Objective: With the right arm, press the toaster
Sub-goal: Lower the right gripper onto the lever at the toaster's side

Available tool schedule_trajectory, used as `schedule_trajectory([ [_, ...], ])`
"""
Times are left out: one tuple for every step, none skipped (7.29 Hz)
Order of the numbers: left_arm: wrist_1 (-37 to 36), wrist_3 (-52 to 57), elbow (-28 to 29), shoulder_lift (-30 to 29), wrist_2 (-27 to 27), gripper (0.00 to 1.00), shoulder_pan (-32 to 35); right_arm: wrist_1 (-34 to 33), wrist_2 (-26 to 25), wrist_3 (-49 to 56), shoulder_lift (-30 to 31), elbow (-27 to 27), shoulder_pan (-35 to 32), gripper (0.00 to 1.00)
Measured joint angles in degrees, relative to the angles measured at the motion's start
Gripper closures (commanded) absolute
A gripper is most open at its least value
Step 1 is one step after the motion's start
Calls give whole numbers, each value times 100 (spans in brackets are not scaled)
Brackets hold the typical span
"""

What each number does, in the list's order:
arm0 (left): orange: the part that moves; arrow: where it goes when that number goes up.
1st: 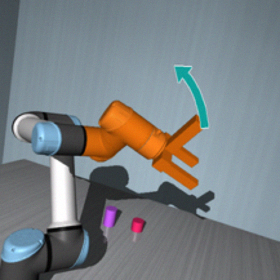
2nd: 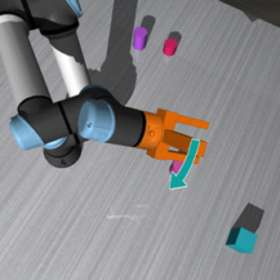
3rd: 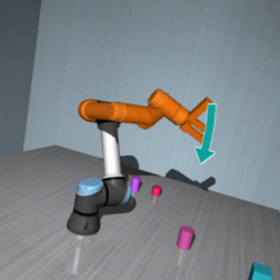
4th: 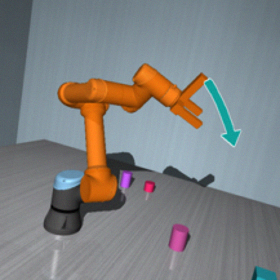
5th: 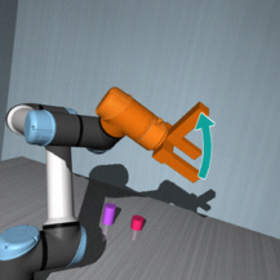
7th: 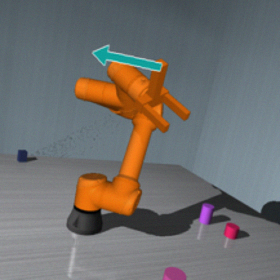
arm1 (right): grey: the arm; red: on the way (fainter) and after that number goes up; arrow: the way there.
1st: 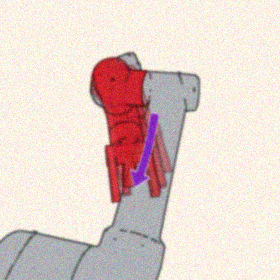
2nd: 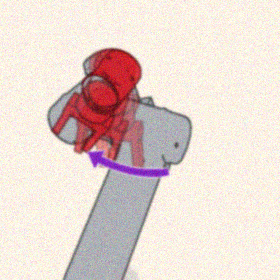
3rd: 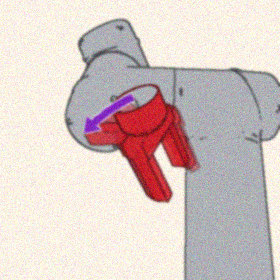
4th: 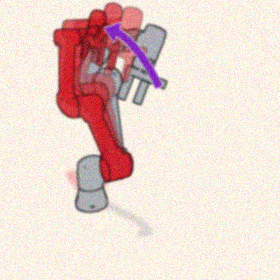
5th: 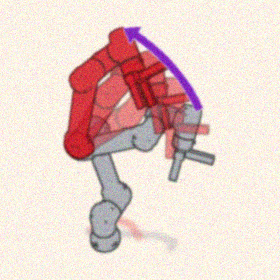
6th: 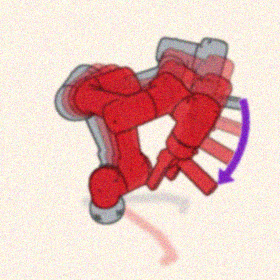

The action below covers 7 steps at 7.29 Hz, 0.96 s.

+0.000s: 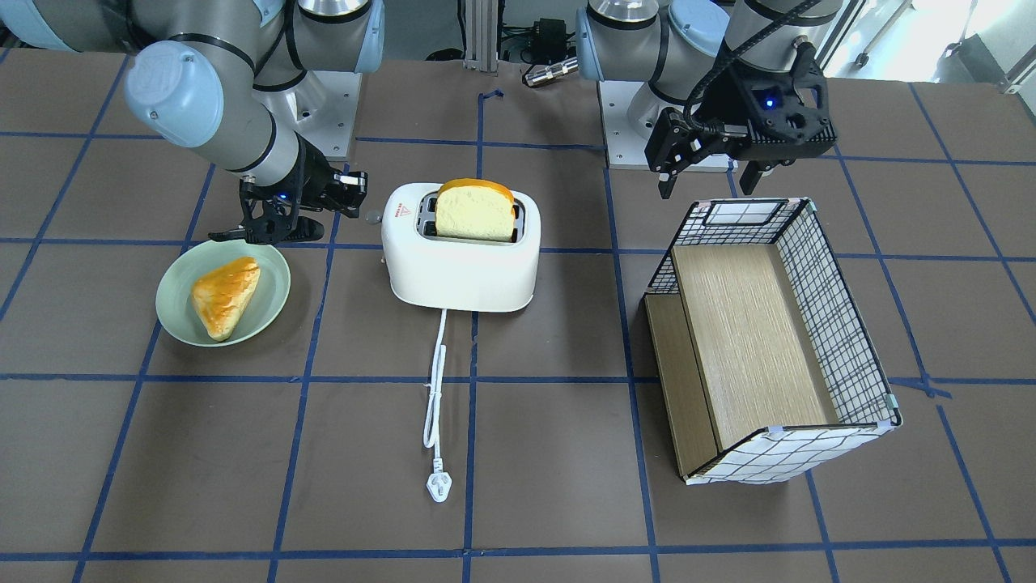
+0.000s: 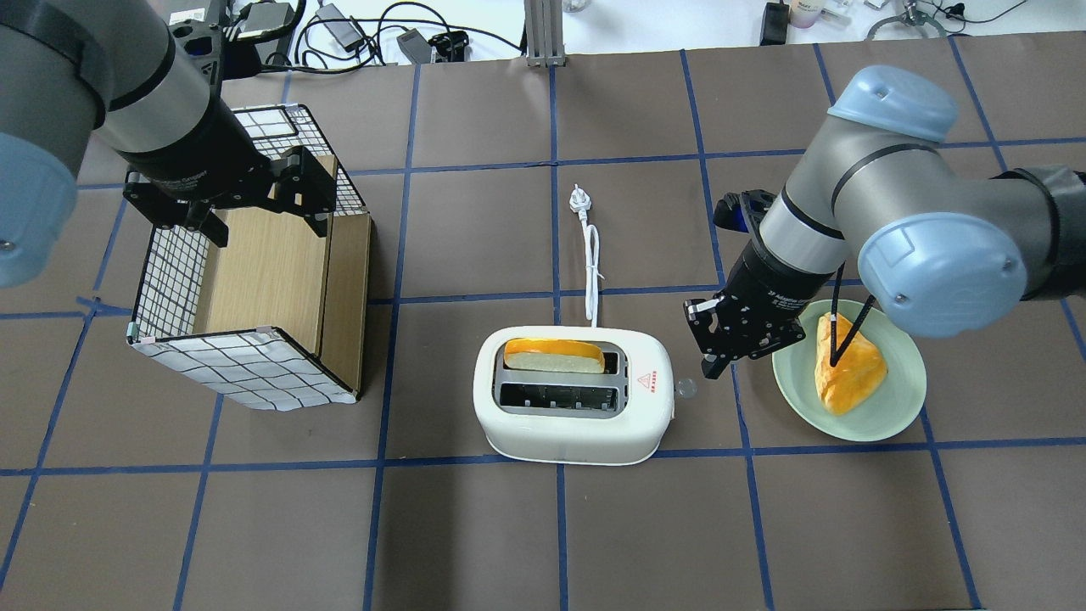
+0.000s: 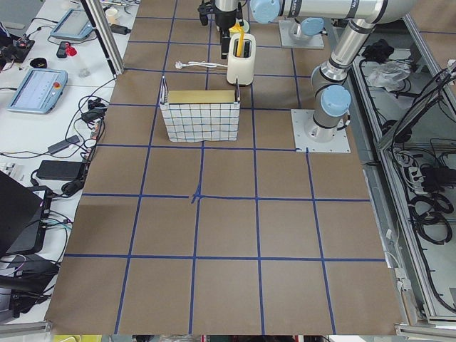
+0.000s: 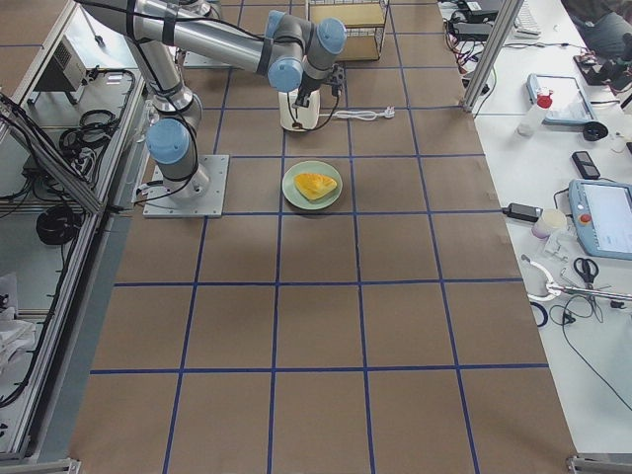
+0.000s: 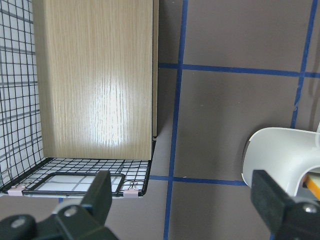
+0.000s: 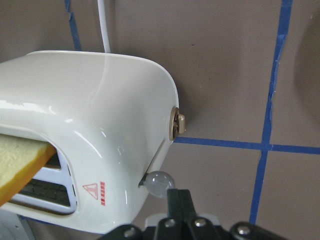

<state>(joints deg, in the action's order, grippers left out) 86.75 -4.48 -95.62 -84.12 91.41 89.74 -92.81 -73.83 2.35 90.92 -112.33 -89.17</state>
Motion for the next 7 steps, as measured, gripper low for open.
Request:
schedule_trajectory([
  [0, 0, 0, -1, 0, 0, 0, -24, 115, 4, -22, -16, 2, 100],
  [0, 0, 0, -2, 0, 0, 0, -46, 235, 1, -27, -13, 4, 100],
  [0, 0, 0, -2, 0, 0, 0, -62, 302, 9, -34, -13, 4, 100],
  [0, 0, 0, -1, 0, 0, 0, -75, 331, 43, -46, -24, 5, 100],
  [0, 0, 0, 0, 0, 0, 0, -70, 368, 109, -79, -36, 5, 100],
  [0, 0, 0, 0, 0, 0, 0, -52, 414, 171, -124, -39, 5, 100],
  [0, 0, 0, 1, 0, 0, 0, -43, 436, 197, -151, -44, 5, 100],
])
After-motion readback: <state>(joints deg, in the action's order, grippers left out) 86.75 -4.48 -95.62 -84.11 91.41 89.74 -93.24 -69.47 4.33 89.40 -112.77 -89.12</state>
